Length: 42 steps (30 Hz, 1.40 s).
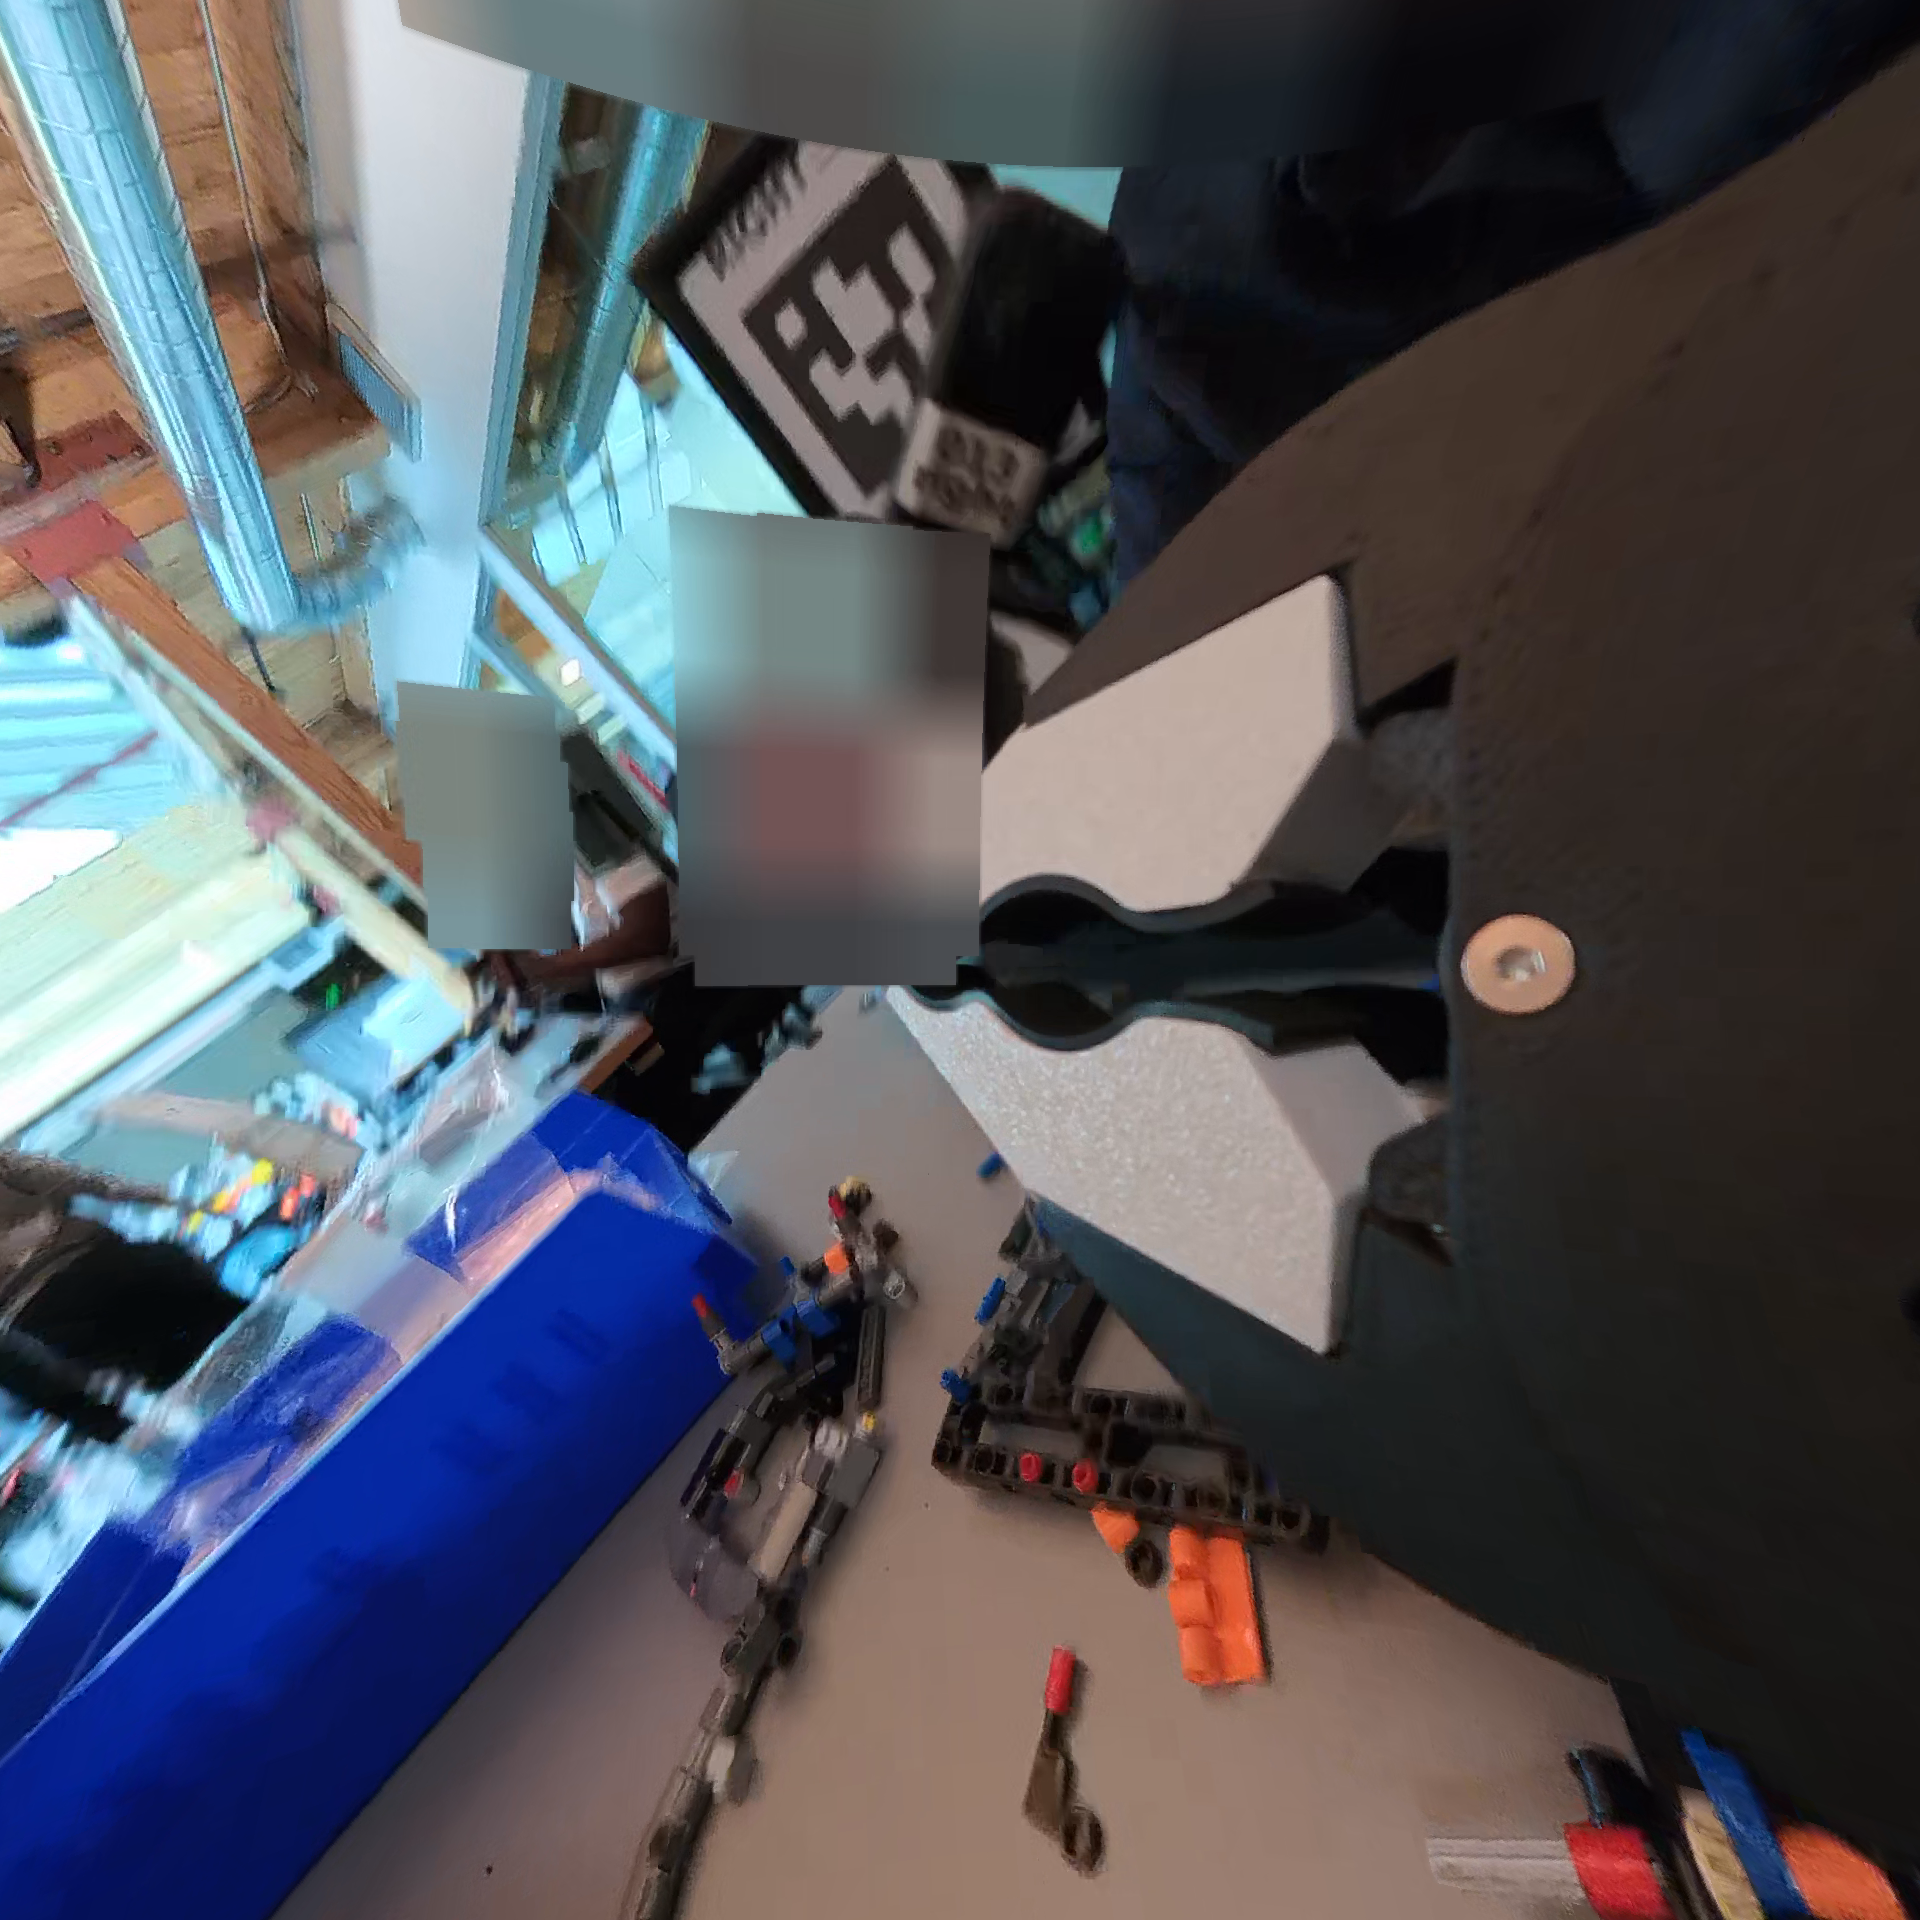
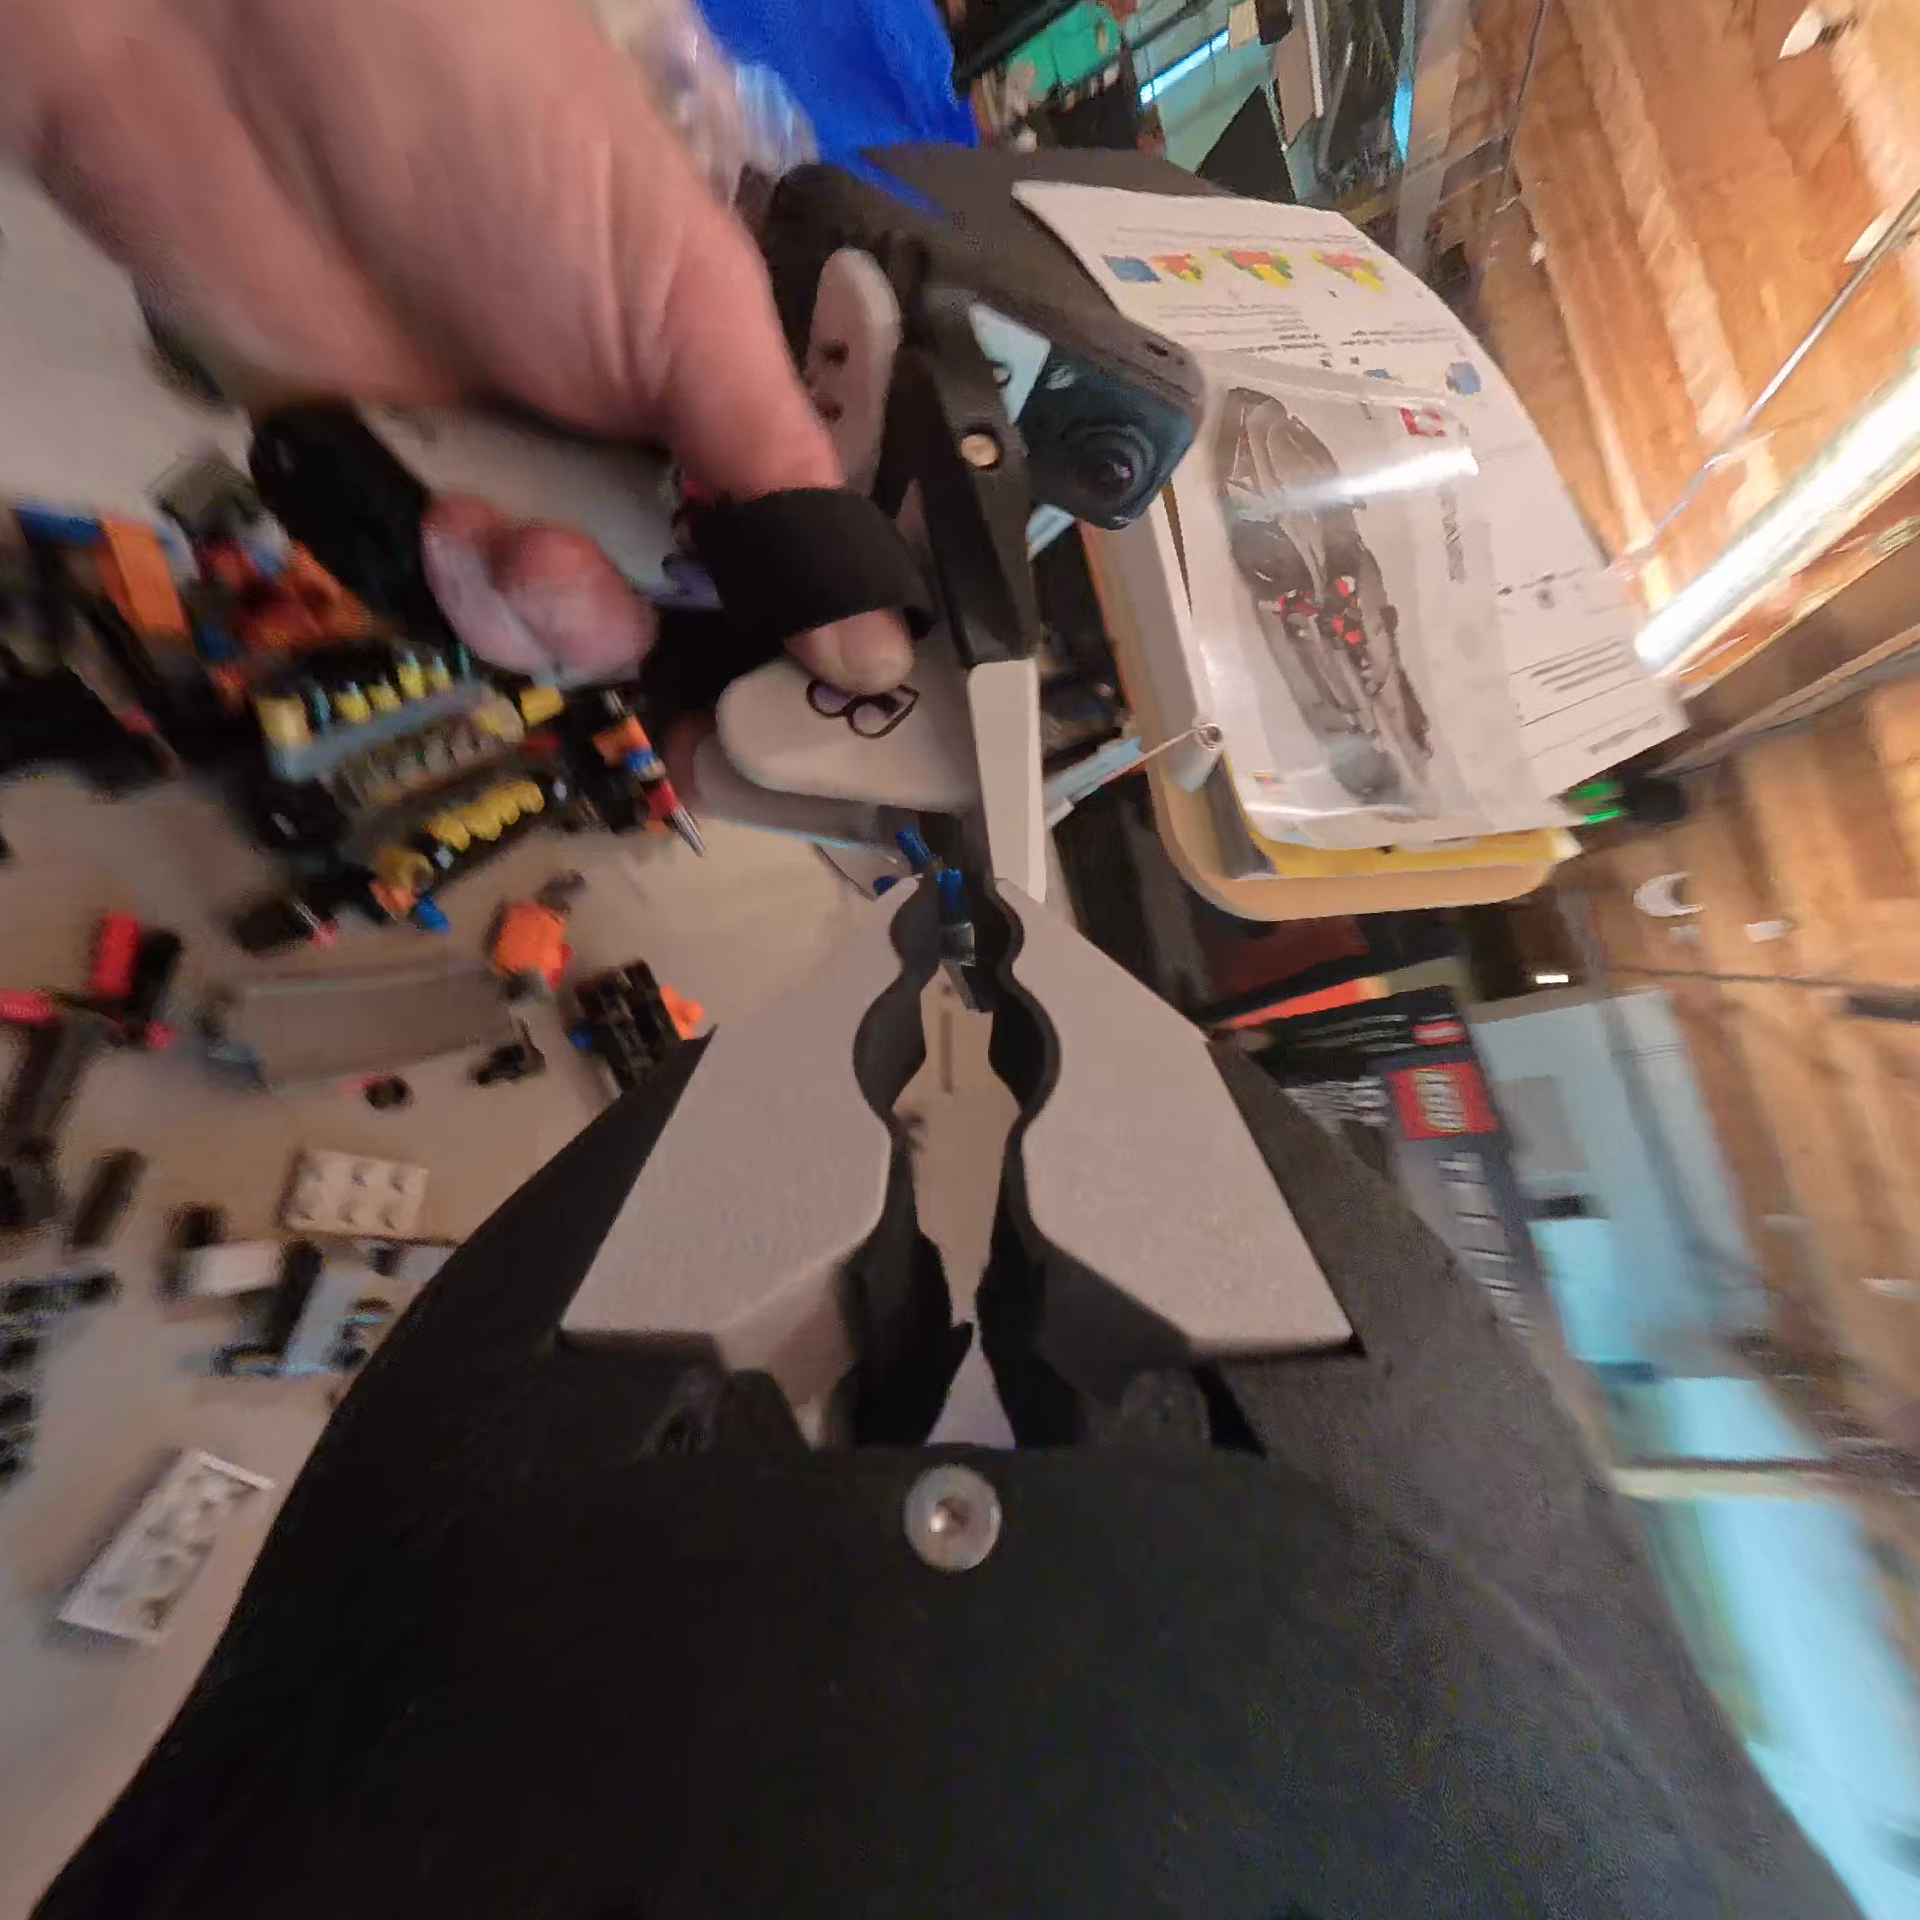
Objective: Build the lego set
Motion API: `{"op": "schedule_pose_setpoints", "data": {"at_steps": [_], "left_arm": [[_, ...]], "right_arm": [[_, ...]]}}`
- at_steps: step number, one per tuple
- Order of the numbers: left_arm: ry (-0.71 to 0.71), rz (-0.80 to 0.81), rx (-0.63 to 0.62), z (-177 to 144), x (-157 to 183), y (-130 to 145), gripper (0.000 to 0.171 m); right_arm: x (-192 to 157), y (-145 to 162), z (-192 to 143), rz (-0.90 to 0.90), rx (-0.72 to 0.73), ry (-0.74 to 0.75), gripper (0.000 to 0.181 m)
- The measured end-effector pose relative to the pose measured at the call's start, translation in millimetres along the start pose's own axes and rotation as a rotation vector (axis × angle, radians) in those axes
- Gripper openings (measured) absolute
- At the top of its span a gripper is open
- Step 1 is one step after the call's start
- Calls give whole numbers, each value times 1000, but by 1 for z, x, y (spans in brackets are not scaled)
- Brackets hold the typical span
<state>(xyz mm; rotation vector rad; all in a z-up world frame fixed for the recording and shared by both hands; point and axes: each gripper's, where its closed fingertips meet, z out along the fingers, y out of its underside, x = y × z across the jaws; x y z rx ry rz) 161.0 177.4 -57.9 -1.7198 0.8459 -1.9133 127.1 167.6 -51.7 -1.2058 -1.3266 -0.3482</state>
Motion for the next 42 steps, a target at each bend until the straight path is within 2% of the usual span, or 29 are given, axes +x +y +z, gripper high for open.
{"op": "schedule_pose_setpoints", "data": {"at_steps": [1,3,4,6,9,12,16,18,23,27,32,35,39,42], "left_arm": [[-35,27,-8,-1,-5,1,0],[-19,17,-6,0,-5,1,0],[-27,25,-8,1,-5,2,0],[-28,37,-6,1,-3,0,0],[-31,42,-3,0,-4,-1,0],[-3,15,-53,0,-5,6,0],[-53,47,-57,-3,-15,5,0],[-34,52,-60,-4,-11,4,0],[-91,92,-180,-1,-19,21,1],[-149,179,-210,2,-23,22,17],[-219,416,-189,4,-11,12,33],[-249,525,-190,6,-7,11,32],[-277,604,-209,10,-7,13,21],[-235,597,-201,11,-1,15,17]], "right_arm": [[4,-7,-4,102,67,-22,2],[17,-17,-12,302,167,-49,2],[22,-11,-11,344,160,-49,2],[24,-1,-12,360,144,-52,2],[18,9,-7,438,136,-132,2],[22,12,-9,498,172,-156,2],[3,25,-5,535,135,-293,3],[8,31,-6,582,146,-290,3],[22,36,-16,724,230,-316,3],[9,42,-10,791,201,-406,3],[9,47,-7,946,210,-472,3],[12,47,-10,972,229,-478,2],[3,44,-10,939,214,-513,2],[3,42,-12,930,230,-525,2]]}}
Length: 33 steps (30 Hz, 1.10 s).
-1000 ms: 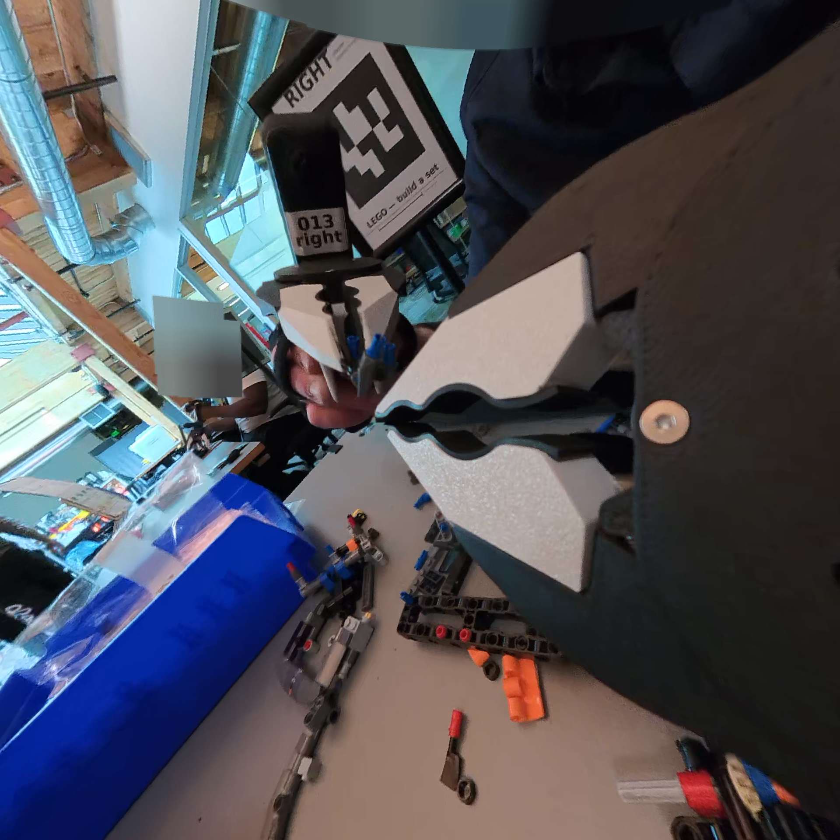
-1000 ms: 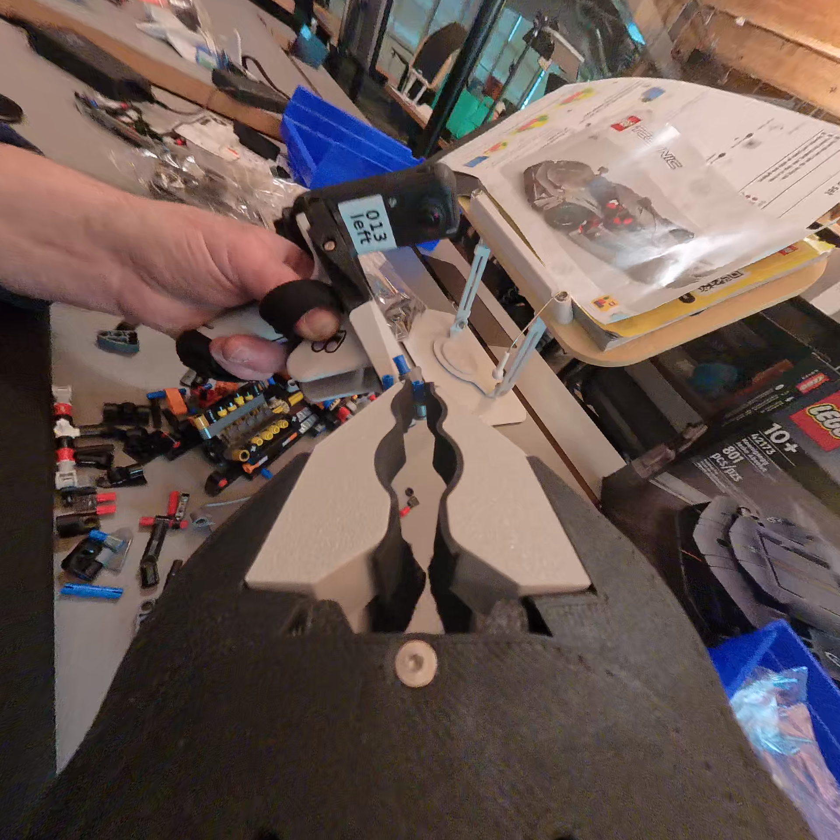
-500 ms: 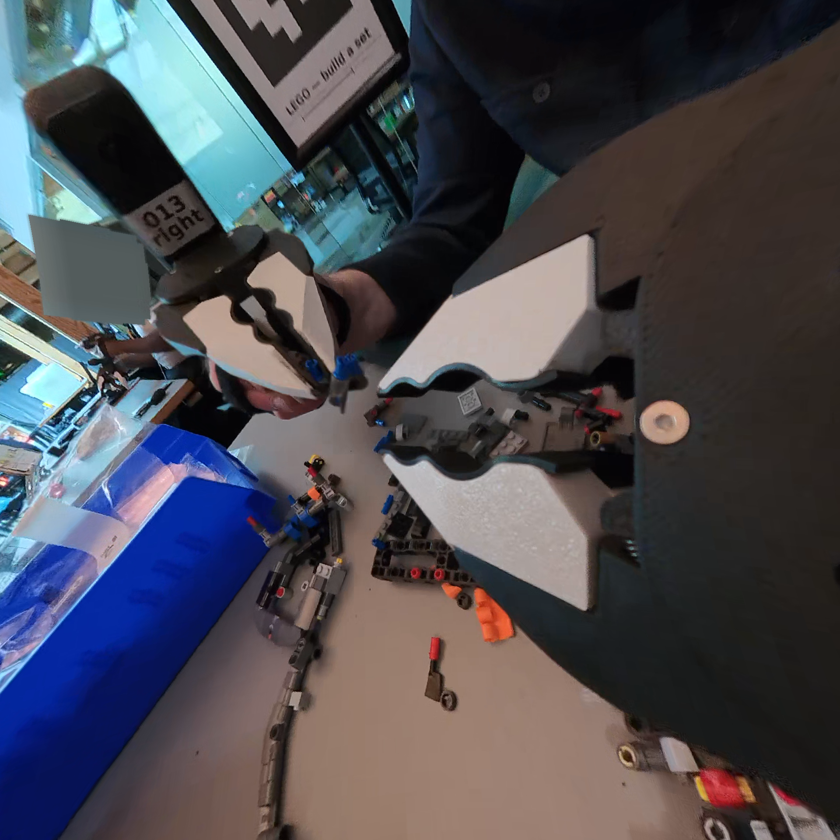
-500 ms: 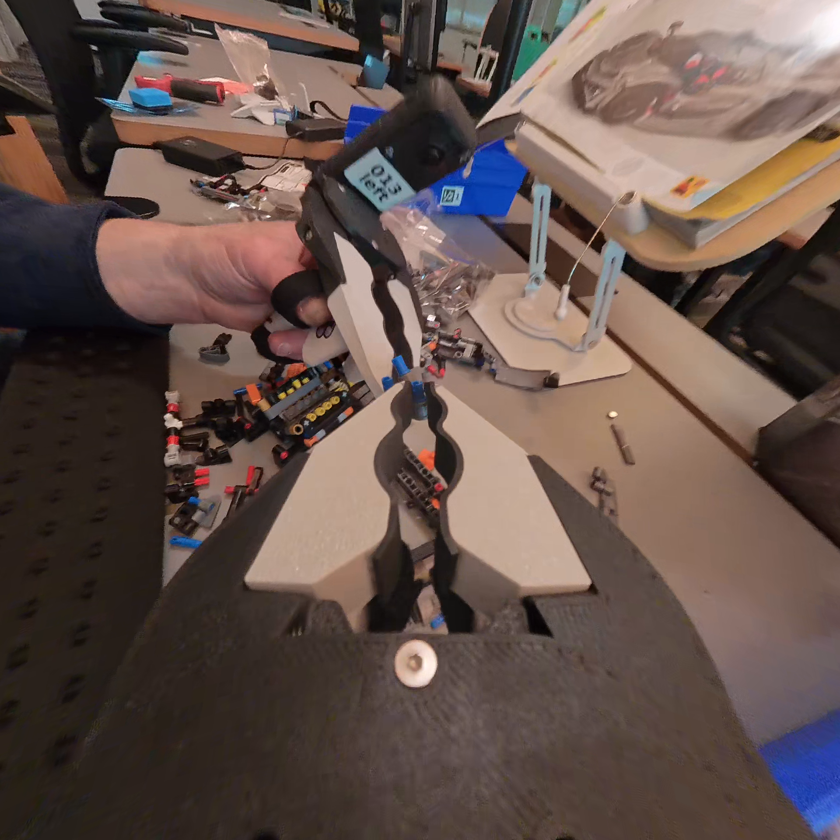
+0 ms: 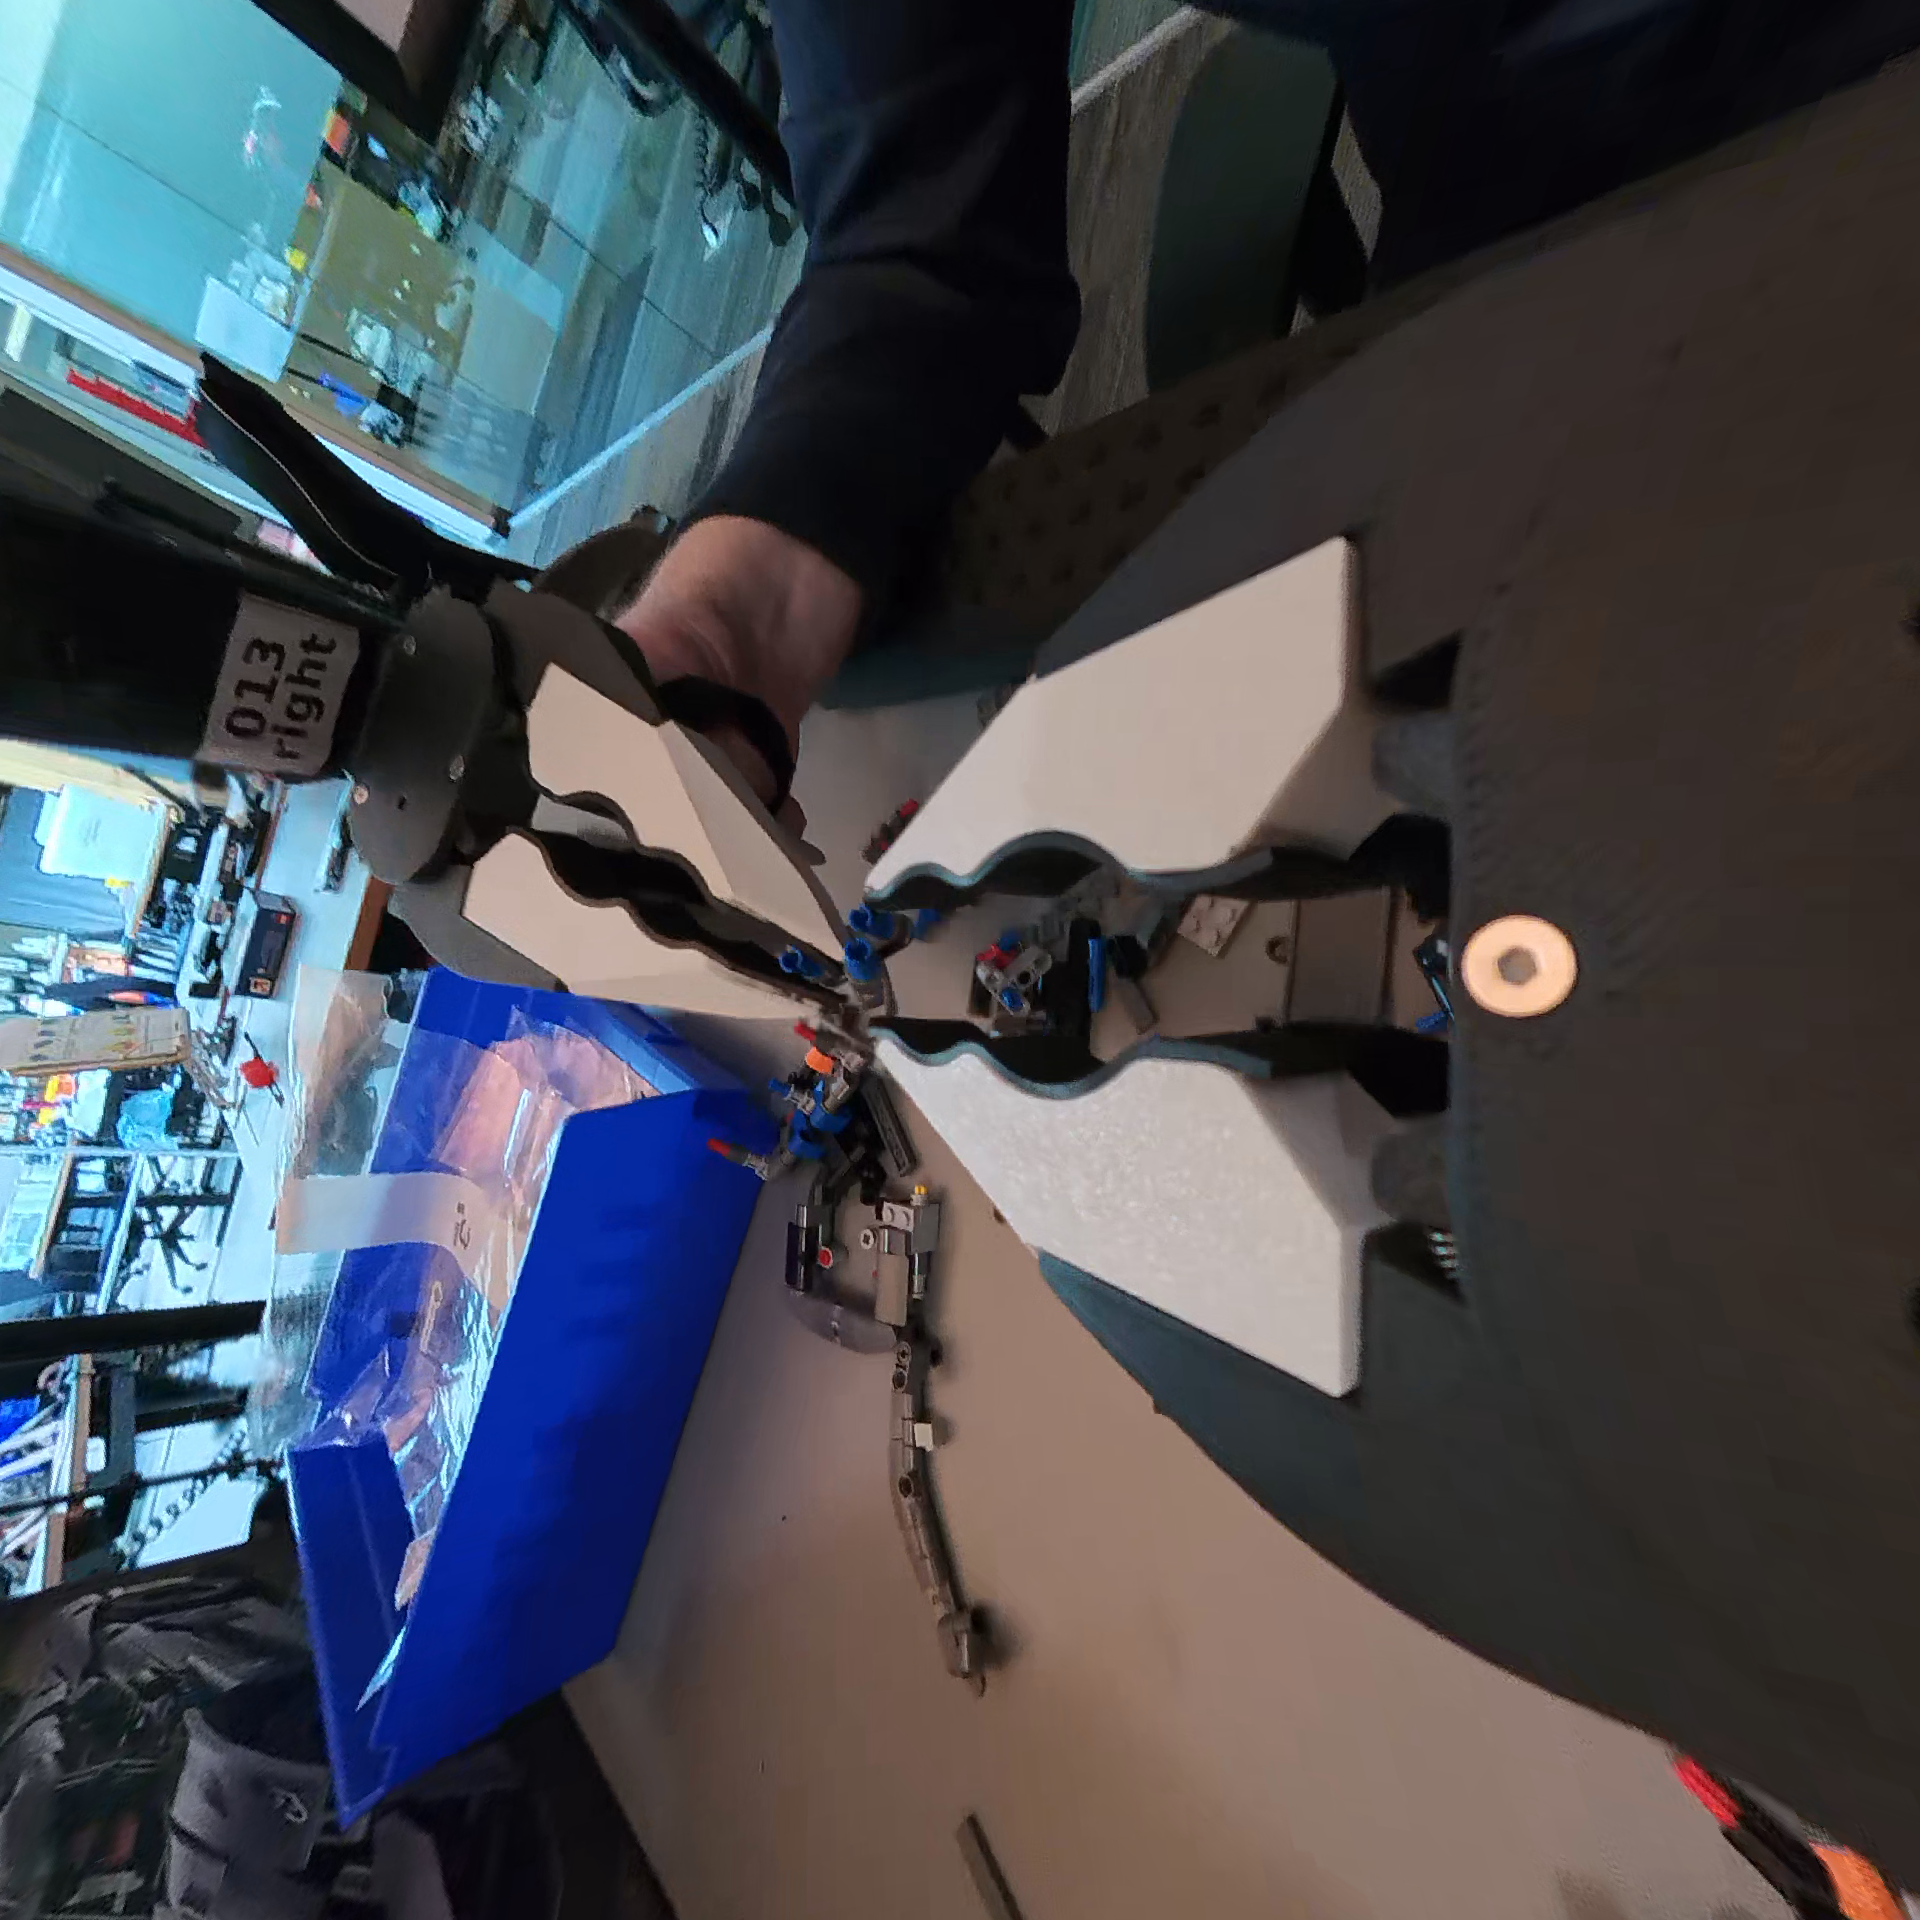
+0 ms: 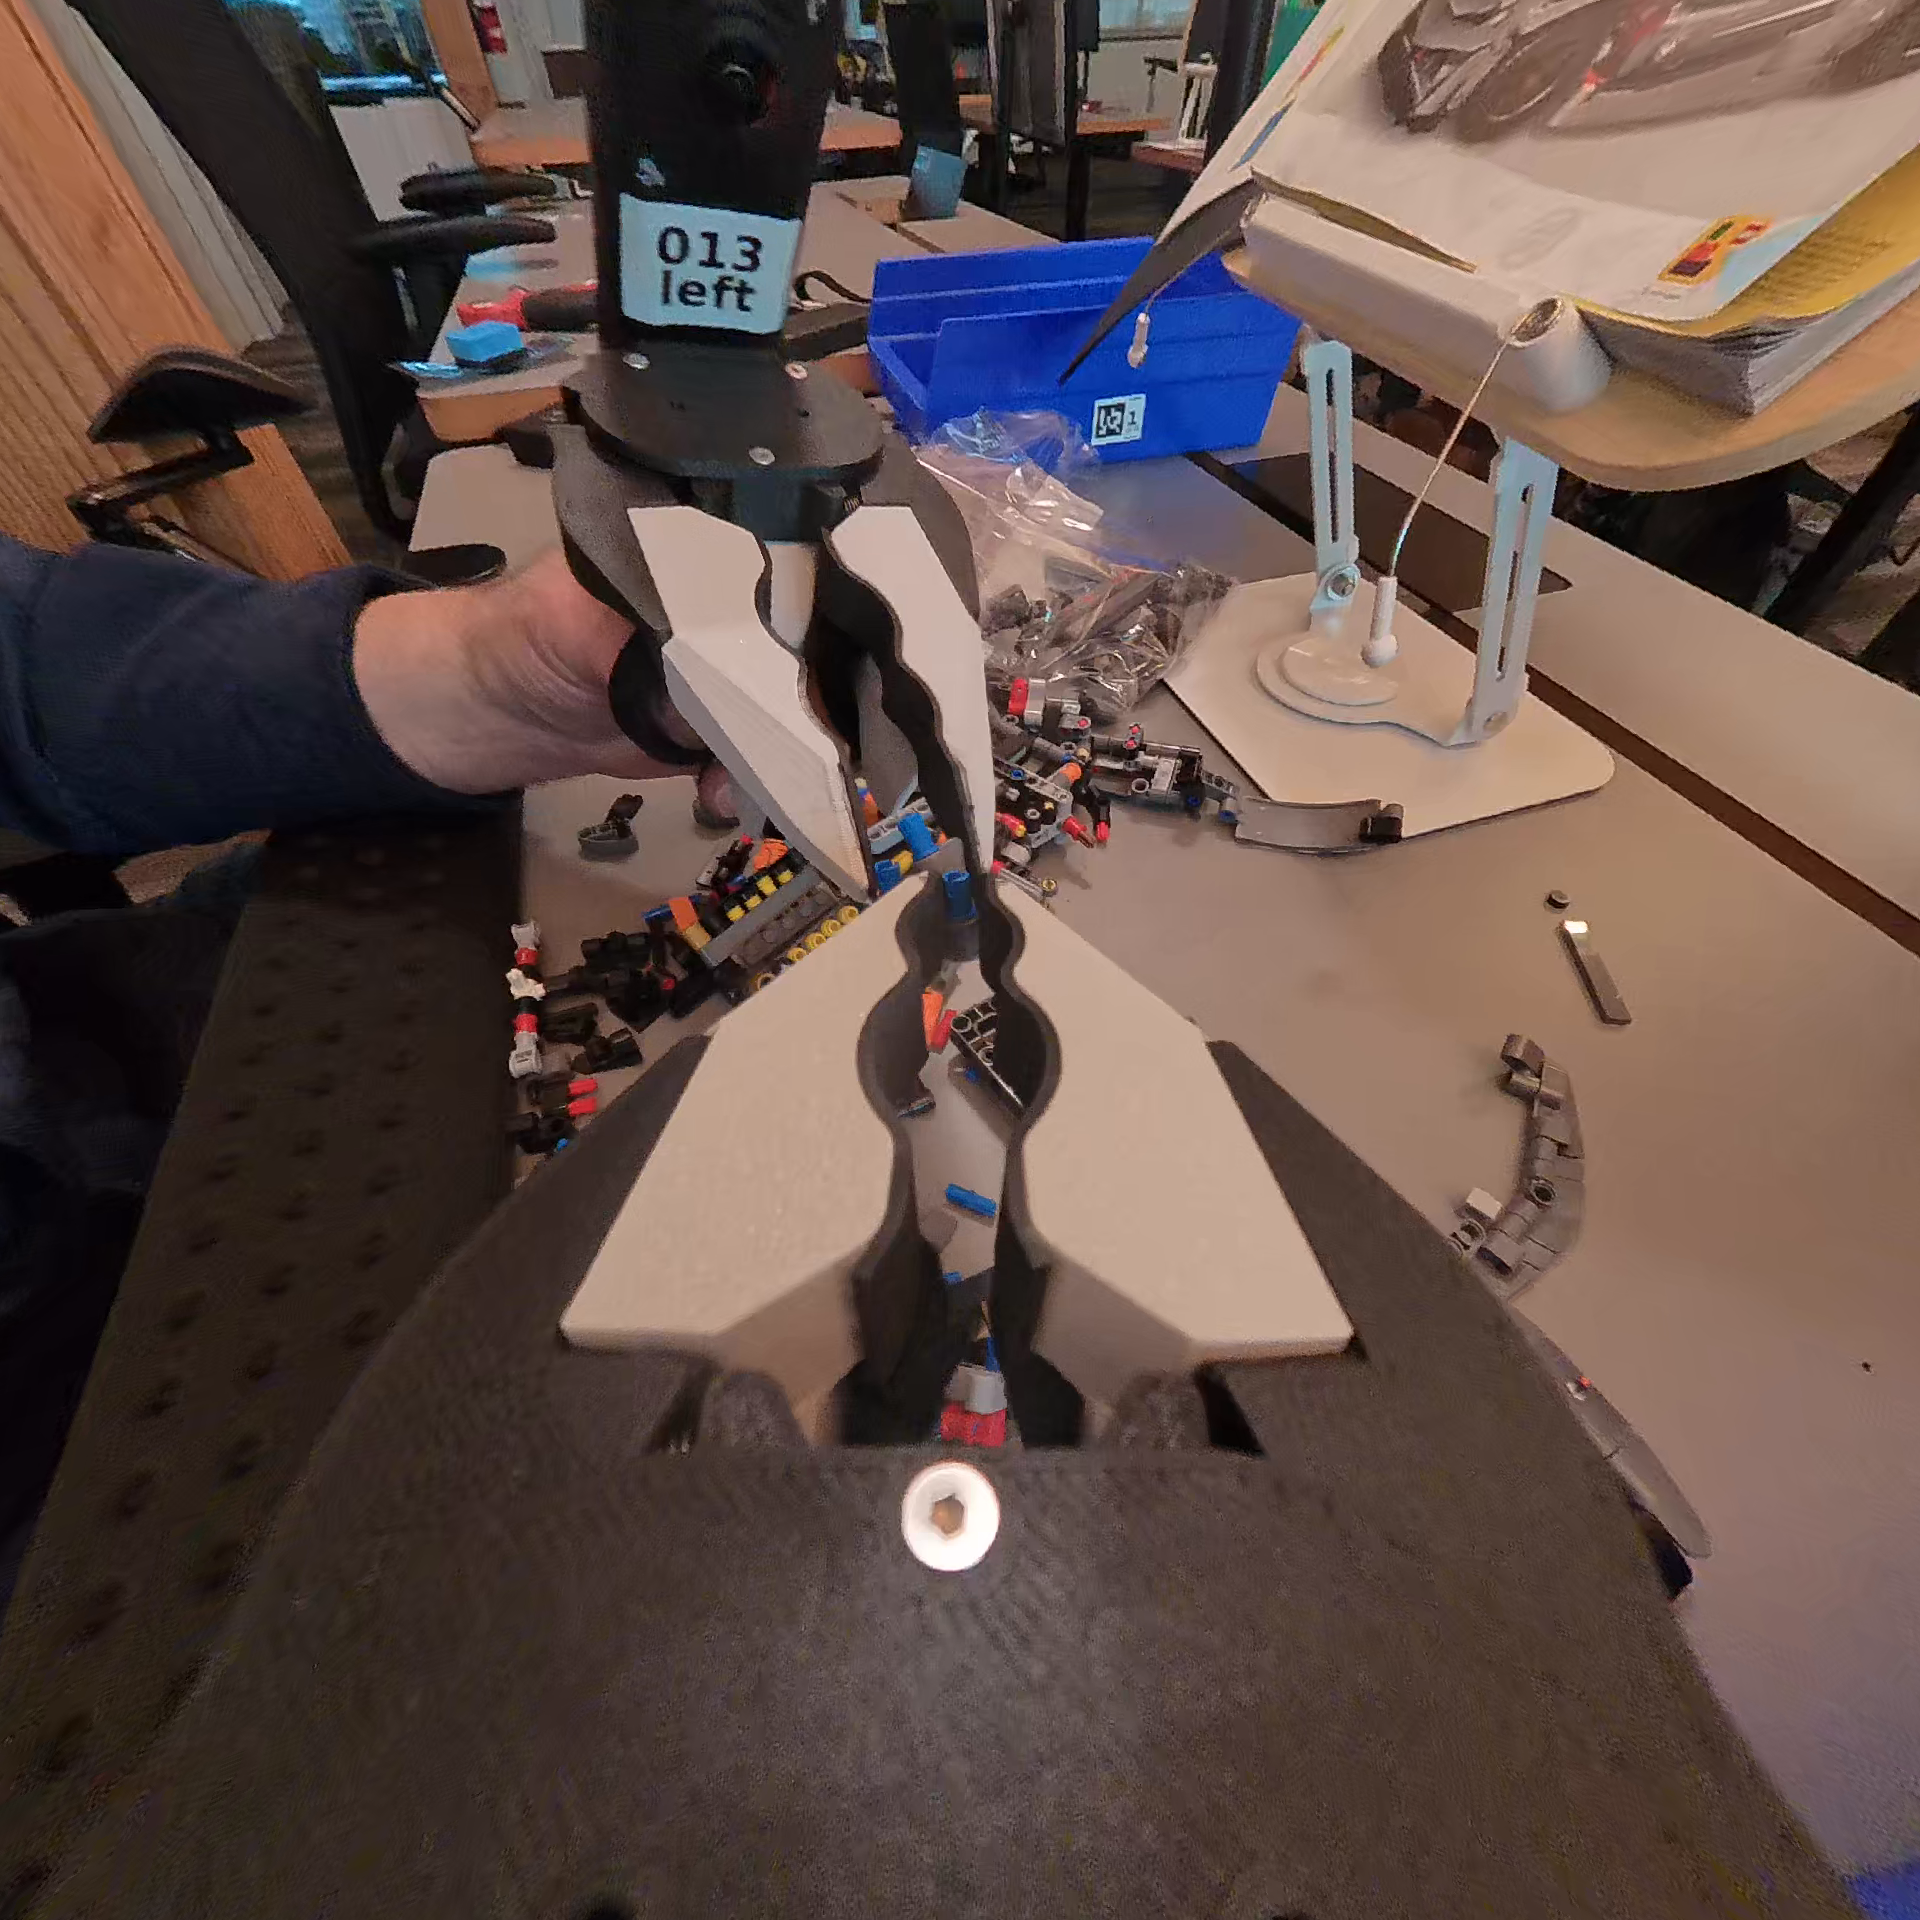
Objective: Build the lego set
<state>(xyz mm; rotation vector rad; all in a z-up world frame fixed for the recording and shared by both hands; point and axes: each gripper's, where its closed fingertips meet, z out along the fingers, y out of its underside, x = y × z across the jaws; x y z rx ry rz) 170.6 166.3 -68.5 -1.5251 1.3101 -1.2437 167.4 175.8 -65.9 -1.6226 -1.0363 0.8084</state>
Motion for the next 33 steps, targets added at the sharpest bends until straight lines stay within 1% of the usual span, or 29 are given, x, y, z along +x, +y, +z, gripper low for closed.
{"op": "schedule_pose_setpoints", "data": {"at_steps": [5,8,10,14,17,21,25,29,33], "left_arm": [[87,-23,49,-4,10,-7,17],[45,72,51,-7,11,-11,11],[22,146,30,-8,14,-11,9],[-21,249,-8,-5,17,-7,0],[-7,291,-54,-1,23,1,0],[-4,300,-53,-4,24,-1,0],[14,310,-41,-11,25,-3,9],[-1,352,-97,-5,26,6,7],[-6,363,-98,-3,27,6,4]], "right_arm": [[-8,-6,-3,11,41,-61,2],[-12,-7,-5,55,58,-117,3],[-15,-5,-6,87,58,-161,2],[-22,4,-2,106,14,-217,2],[-25,8,1,101,-10,-230,2],[-25,7,-1,121,-1,-244,2],[-25,5,-3,134,13,-258,2],[-27,5,-4,144,19,-275,2],[-28,6,-5,145,15,-287,3]]}}
